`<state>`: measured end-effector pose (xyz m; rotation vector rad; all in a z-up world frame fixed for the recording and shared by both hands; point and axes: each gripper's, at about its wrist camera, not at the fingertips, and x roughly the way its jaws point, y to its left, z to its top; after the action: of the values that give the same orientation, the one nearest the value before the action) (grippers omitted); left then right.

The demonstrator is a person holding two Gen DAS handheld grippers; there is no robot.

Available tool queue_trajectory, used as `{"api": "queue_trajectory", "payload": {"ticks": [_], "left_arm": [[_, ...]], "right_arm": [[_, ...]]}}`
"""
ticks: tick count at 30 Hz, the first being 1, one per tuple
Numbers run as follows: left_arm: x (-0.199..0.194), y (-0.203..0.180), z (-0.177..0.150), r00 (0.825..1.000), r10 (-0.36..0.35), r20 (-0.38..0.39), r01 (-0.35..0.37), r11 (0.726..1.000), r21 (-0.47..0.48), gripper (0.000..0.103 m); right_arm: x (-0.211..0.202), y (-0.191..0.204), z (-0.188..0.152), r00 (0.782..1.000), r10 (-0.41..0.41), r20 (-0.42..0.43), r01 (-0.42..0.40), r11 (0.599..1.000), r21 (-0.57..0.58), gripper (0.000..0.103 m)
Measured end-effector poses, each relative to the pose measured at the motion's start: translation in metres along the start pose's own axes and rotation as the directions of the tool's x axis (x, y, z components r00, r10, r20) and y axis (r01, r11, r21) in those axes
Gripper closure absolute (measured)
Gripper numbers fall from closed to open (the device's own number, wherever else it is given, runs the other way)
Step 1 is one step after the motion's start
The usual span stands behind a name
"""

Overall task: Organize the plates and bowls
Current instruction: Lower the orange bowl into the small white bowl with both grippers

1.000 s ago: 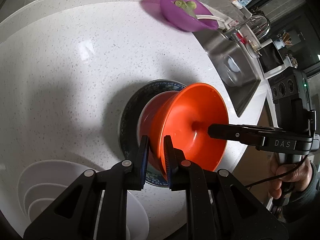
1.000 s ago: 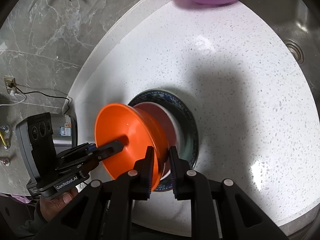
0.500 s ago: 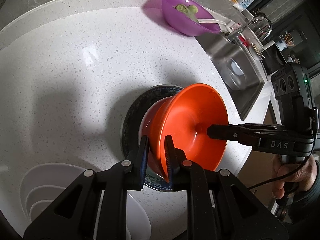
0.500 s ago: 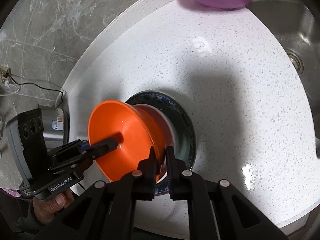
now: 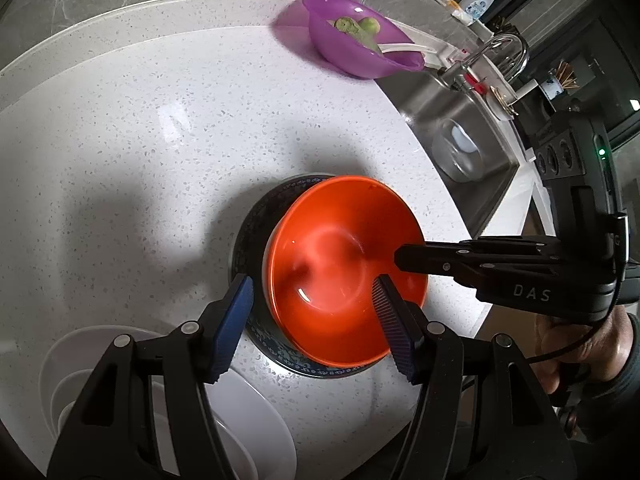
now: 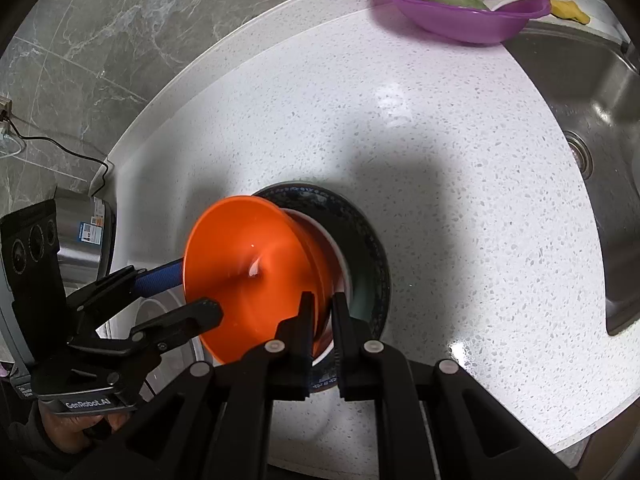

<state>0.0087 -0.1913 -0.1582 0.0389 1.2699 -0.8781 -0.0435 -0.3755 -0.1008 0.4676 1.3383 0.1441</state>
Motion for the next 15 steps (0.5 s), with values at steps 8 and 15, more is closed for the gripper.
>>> {"api": "queue_trajectory", "payload": {"ticks": [8,15], "left_arm": [[-0.011,0.018,0.007,1.0,0.006,0.024,-0.005,0.999,-0.038,0.042],[-0.02,0.034,0.014,1.0,-0.001,0.03,0.004,0.997,-0.075,0.041]], "right_arm": [[-0.003,0.003,0.001,0.999,-0.032,0.006,0.032,0.999,-0.024,0.09],[-0.008,0.004,0.002,0.999,-0.036,0.02,0.037,0.998,-0.041,0.087]]}}
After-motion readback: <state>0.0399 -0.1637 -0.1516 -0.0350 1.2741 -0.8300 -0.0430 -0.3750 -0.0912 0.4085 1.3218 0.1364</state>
